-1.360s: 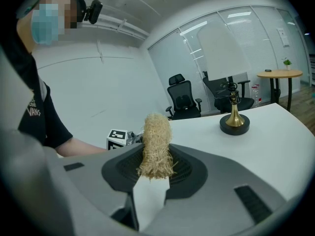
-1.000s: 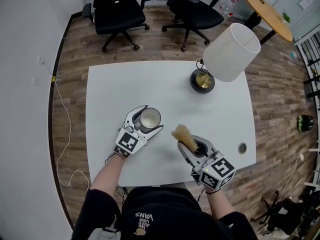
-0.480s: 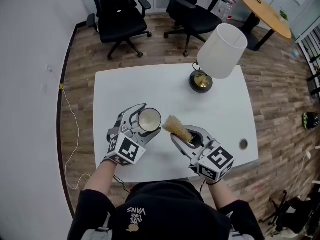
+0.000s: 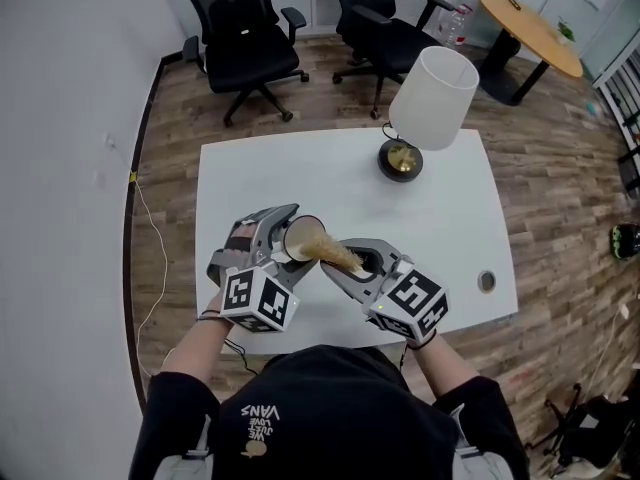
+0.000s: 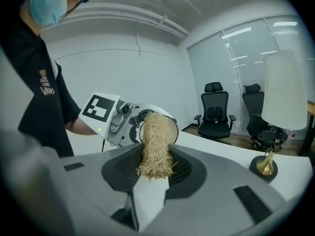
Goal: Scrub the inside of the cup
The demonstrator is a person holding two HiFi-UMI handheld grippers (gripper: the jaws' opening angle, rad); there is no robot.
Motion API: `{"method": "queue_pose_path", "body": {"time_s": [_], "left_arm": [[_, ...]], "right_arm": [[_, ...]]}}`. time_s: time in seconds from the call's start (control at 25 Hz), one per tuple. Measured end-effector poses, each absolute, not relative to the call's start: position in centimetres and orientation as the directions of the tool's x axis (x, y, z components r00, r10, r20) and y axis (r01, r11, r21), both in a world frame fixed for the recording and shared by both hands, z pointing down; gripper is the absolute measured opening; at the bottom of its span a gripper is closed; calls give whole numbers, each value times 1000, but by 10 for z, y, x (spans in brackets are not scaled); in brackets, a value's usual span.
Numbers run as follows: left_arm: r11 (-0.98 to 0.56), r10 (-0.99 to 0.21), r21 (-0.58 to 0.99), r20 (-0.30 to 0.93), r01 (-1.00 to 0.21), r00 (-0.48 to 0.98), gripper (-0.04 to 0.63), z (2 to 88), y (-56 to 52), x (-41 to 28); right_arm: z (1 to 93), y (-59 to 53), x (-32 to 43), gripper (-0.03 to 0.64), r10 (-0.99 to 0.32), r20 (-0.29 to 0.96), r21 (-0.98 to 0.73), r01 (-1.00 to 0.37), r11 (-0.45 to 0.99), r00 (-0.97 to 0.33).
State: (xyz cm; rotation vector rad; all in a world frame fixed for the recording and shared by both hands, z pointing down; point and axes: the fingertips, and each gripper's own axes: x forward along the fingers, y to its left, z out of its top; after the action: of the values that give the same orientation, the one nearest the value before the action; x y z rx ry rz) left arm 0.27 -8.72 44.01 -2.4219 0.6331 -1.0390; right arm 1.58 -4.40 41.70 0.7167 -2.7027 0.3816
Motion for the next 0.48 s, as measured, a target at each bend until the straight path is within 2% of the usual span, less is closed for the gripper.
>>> {"method": "queue_pose_path", "body": {"time_s": [0.24, 0.48], "left_arm": [[-769, -583, -615, 565, -174, 584, 408, 439, -80, 4], [-756, -594, -640, 580, -140, 557, 408, 444, -82, 2]], "right_arm": [[425, -46, 8, 111, -394, 484, -86, -490, 867, -782], [430, -35, -7, 107, -302, 571, -88, -422, 902, -764]]}}
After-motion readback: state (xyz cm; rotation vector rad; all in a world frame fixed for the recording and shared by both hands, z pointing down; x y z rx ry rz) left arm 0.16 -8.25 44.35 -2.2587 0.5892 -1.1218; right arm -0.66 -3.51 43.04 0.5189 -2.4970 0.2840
